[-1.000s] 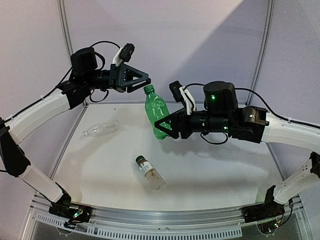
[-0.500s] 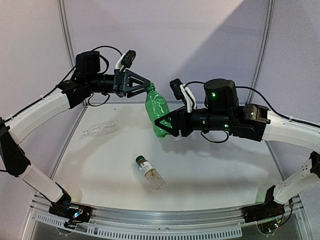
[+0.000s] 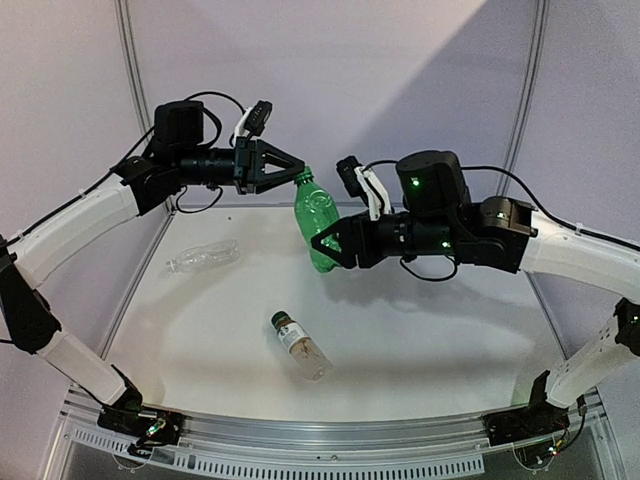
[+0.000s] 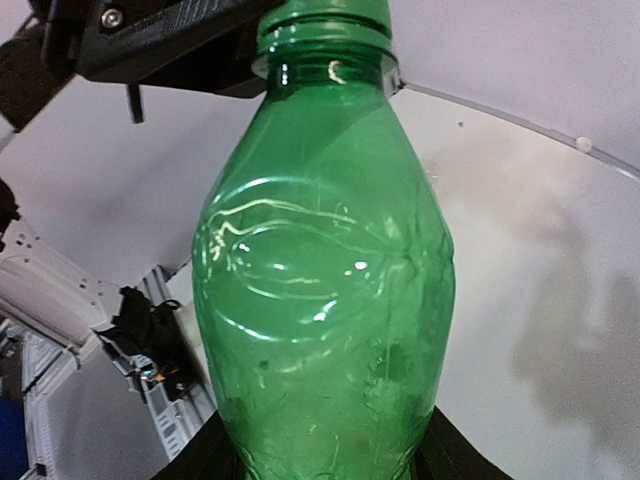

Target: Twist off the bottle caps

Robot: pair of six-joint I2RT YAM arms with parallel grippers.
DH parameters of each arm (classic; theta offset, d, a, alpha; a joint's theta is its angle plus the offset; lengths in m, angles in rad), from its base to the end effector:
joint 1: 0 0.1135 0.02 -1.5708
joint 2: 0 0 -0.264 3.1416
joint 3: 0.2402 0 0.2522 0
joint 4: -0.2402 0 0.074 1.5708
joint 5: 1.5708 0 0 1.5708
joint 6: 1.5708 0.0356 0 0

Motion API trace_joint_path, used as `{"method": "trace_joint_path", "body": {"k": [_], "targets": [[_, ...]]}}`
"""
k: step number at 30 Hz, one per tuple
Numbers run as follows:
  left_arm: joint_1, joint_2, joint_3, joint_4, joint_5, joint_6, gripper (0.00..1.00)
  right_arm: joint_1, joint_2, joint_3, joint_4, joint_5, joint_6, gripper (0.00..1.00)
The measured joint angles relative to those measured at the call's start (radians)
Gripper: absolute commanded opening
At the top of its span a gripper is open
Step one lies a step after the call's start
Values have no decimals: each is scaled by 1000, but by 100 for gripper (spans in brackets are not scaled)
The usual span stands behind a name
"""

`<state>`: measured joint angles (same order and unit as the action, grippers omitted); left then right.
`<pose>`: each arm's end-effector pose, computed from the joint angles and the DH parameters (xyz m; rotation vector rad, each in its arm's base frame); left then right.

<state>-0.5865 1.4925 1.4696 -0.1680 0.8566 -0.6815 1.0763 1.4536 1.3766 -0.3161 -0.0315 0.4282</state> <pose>0.2693 -0.2112 0.4126 0.6197 1.9159 -1.6143 0.1600 0.2991 0.3747 -0.6918 1.9901 0.9857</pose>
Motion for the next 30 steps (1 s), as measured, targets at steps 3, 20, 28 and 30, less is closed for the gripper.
{"method": "trace_joint_path", "body": {"k": [3,20,28,30], "targets": [[-15,0,34,-80,-145,-49,15,18,65,111,-106,117,-14,0],[-76,-74,-60,-246,-500,-243,76,94,243,265,-310,392,-53,0],[-59,-212,-160,-241,-488,-136,99,88,139,147,-262,387,0,0],[-40,-266,-192,-228,-462,-94,99,88,117,124,-242,370,11,0]]}}
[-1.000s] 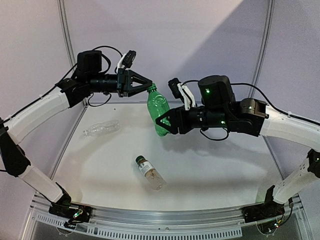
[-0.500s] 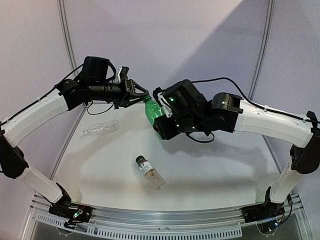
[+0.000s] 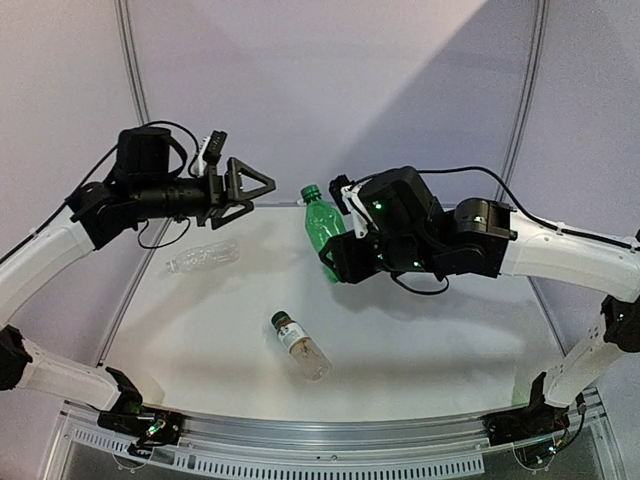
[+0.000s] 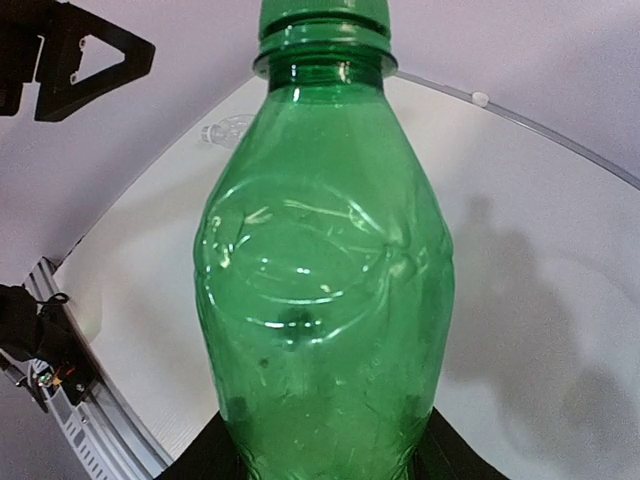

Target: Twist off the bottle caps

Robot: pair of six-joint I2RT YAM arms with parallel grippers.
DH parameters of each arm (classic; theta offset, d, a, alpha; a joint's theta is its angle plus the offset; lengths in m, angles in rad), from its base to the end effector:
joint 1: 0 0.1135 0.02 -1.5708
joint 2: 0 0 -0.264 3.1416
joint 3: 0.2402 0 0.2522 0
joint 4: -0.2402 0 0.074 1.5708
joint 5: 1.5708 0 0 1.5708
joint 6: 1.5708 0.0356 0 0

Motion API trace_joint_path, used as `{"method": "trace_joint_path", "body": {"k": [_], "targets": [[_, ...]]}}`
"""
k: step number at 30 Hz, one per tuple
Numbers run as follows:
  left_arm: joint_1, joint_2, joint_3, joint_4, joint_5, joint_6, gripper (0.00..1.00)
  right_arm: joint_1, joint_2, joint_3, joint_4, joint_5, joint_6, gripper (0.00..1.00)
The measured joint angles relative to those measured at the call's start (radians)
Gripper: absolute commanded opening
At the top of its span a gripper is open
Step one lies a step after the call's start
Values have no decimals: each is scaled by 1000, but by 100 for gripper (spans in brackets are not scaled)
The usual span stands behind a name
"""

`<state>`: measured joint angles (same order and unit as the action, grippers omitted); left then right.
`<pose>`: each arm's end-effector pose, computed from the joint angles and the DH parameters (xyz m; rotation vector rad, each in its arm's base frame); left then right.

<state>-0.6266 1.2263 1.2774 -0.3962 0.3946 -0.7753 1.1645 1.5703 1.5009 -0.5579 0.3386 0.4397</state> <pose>0.2131 -0.1712 0.3983 0.1384 2.1166 -1.2734 0.1514 0.3219 0.3572 -0.6009 2.1266 0.5457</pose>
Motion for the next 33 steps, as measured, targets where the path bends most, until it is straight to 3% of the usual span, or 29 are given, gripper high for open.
{"method": "trace_joint_path", "body": {"k": [8,17,23,33], "targets": [[108,-132,-124,158,248,100,98,0,-98,-128,158,-223,10,0],[123,-75,-156,530,511,-17,92,-9,-134,-147,290,-459,31,0],[123,-32,-154,645,560,-72,88,-15,-134,-145,319,-525,45,0],[114,14,-154,706,574,-104,67,-15,-125,-116,324,-572,53,0]]}}
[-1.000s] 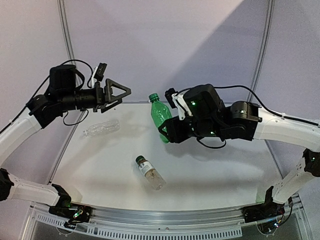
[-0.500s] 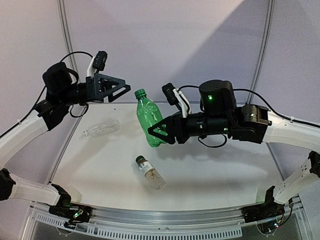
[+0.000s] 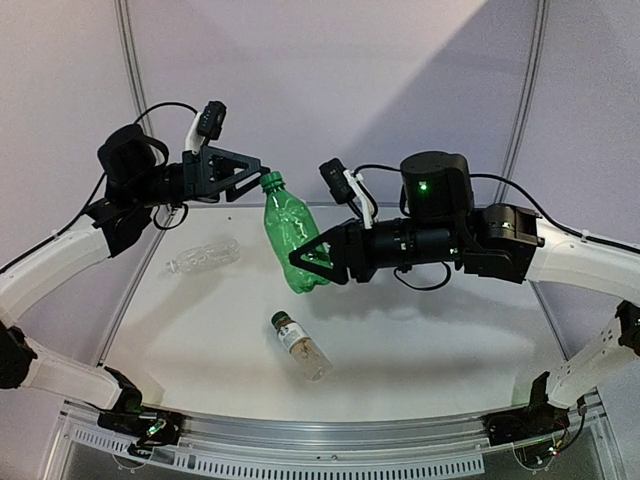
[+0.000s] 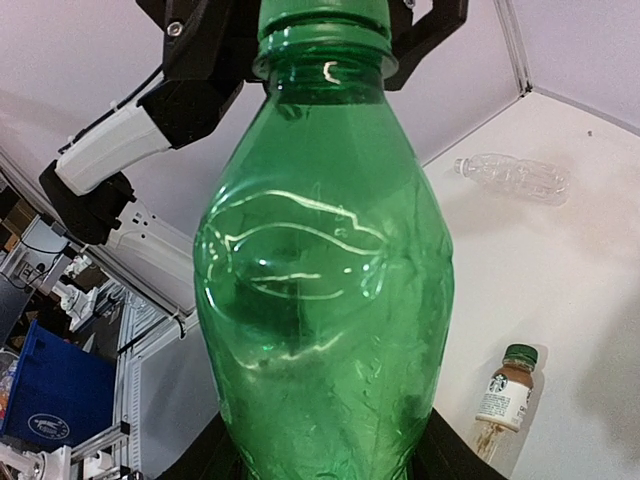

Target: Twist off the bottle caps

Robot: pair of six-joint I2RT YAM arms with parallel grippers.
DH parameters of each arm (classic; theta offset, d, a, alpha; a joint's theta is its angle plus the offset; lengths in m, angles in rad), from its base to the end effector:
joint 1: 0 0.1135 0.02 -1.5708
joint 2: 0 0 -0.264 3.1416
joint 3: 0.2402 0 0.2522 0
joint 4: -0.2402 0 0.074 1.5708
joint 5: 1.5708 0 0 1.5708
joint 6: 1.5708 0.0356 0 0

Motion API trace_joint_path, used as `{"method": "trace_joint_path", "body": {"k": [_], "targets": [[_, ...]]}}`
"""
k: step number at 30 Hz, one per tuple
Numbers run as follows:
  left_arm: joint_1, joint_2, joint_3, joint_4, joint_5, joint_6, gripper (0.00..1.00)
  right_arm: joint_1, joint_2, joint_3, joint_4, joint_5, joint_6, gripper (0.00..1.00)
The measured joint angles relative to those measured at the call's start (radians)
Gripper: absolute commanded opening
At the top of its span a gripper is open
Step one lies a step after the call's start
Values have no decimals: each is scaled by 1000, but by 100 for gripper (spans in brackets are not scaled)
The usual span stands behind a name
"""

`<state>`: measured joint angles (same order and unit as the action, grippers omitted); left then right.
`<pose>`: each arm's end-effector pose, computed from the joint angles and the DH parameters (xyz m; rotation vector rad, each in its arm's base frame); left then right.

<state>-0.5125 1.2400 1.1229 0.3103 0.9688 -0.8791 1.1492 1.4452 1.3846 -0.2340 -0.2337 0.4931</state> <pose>0.2270 -0.1614 0.4122 0.6549 1.6143 -1.7357 0.1312 0.3127 0.3889 -0.8423 1.9125 1.2965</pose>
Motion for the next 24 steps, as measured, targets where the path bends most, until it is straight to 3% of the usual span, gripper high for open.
{"method": "trace_joint_path", "body": {"k": [8,13,19,24], "targets": [[-21,25,0,23,19,-2,49,0,17,6,1,-17,6,0],[-33,34,0,29,27,-1,46,0,25,11,1,-22,12,0],[-40,36,-6,43,34,6,11,0,29,12,-6,-27,23,0],[-42,38,-8,44,32,0,9,-3,29,14,-14,-23,23,0]]}}
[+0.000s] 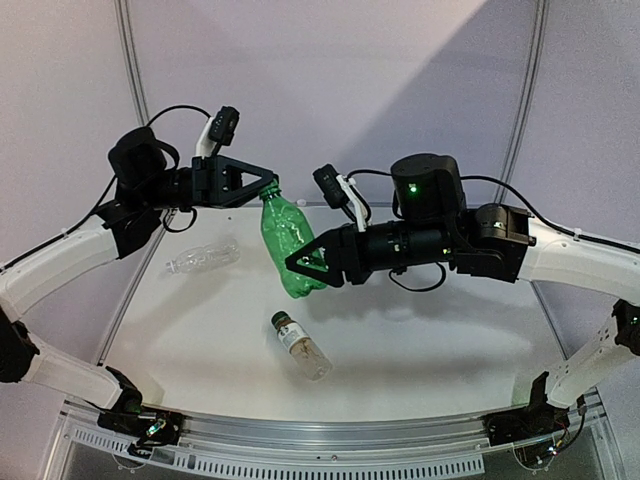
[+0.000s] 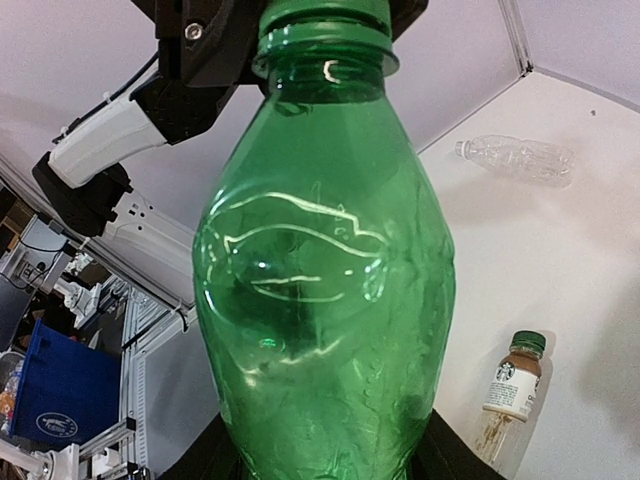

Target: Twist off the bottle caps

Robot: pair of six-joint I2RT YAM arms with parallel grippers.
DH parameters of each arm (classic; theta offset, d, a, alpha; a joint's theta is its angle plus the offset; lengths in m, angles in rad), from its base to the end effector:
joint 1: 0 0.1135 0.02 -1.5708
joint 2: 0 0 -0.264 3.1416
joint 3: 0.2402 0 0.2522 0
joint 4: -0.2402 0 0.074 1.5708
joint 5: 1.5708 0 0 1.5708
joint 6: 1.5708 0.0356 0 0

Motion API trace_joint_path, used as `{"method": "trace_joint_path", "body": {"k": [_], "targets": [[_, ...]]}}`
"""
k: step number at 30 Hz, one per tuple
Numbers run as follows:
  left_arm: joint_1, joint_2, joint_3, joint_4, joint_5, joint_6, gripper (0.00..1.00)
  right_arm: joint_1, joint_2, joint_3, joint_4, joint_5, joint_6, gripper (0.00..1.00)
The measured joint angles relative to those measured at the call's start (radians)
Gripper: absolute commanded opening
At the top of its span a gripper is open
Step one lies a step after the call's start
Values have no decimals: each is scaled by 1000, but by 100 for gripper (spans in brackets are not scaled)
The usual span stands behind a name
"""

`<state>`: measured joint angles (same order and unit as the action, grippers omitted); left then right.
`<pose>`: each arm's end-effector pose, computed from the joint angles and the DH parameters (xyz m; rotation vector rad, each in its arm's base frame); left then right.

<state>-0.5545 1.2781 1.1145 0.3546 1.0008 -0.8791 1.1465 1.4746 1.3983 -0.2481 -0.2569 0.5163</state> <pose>0.2280 -0.1765 0.4033 0.7264 1.6139 -1.7828 0.1343 0.3193 0.3829 -0.8456 1.9581 1.3127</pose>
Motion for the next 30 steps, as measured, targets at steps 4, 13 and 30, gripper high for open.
{"method": "trace_joint_path", "body": {"k": [4,13,30], "targets": [[-5,1,-5,-11,-33,0,11,3,10,35,-58,66,-6,0],[-46,75,72,-286,-341,13,11,27,151,257,-382,407,-25,0],[-126,235,220,-518,-511,-85,97,56,235,329,-633,726,-50,0]]}}
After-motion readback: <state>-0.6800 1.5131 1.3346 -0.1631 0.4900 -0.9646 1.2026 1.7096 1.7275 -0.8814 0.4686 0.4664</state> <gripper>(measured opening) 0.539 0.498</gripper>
